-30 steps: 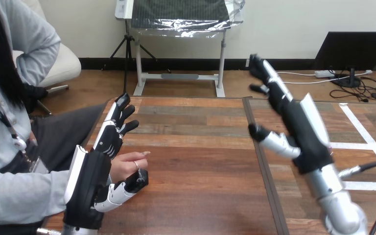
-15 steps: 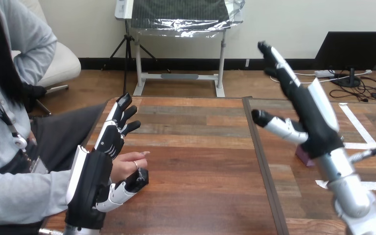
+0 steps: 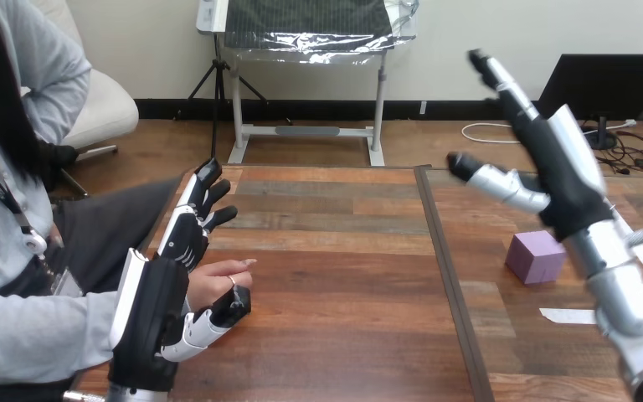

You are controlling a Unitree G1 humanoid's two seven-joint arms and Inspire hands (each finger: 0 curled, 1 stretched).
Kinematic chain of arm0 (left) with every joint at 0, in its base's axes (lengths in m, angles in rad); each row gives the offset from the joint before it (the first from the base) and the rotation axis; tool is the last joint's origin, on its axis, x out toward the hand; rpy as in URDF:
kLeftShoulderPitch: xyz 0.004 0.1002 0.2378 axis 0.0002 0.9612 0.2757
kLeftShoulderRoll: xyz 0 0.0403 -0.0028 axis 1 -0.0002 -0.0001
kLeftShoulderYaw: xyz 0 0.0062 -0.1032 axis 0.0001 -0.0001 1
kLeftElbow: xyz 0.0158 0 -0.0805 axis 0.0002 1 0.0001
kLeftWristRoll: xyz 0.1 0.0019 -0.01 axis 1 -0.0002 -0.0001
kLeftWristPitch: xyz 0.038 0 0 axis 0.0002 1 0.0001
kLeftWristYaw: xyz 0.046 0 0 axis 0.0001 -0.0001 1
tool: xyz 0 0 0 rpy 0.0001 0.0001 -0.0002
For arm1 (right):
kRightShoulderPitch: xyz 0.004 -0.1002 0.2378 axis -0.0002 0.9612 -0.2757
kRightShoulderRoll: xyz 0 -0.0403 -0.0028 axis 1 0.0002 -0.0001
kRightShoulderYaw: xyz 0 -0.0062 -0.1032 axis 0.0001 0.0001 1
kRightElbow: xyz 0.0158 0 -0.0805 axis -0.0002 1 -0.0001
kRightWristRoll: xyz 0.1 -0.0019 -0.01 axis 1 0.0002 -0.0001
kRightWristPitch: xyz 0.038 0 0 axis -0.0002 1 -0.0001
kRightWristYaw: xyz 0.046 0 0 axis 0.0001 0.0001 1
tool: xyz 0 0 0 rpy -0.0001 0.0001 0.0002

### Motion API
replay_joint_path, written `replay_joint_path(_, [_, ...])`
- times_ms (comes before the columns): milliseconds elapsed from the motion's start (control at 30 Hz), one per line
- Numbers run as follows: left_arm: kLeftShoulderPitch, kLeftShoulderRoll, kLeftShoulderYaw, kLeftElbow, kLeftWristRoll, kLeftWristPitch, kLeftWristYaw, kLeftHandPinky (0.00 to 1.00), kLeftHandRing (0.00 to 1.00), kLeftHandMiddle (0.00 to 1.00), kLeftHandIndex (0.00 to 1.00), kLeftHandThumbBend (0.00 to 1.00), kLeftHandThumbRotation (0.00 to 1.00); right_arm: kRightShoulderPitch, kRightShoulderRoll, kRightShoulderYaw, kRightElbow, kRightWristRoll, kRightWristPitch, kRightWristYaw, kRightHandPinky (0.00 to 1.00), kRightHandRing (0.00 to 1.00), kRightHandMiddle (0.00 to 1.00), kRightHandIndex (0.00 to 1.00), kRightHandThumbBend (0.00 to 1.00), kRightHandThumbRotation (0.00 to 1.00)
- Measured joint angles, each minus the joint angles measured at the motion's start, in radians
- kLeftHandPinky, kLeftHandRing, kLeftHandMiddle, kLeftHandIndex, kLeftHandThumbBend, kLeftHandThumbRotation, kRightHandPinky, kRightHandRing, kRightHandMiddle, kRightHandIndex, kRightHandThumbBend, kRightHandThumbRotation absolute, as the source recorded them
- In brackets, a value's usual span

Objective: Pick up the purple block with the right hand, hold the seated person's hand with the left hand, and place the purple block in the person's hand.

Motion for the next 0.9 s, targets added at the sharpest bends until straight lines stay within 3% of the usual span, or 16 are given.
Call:
replay_joint_path(500, [-0.001, -0.001, 0.004, 0.0, 0.003, 0.0, 0.001, 0.85, 0.94, 0.97, 0.95, 1.0, 0.78, -0.081, -0.079, 0.024, 0.1, -0.052, 0.134, -0.009, 0.91, 0.97, 0.96, 0.97, 1.0, 0.8])
replay_joint_path(900, [-0.001, -0.001, 0.004, 0.0, 0.003, -0.001, 0.001, 0.85, 0.94, 0.97, 0.95, 1.0, 0.78, -0.132, -0.109, 0.053, 0.173, -0.099, 0.242, -0.025, 0.89, 0.97, 0.94, 0.97, 1.0, 0.78])
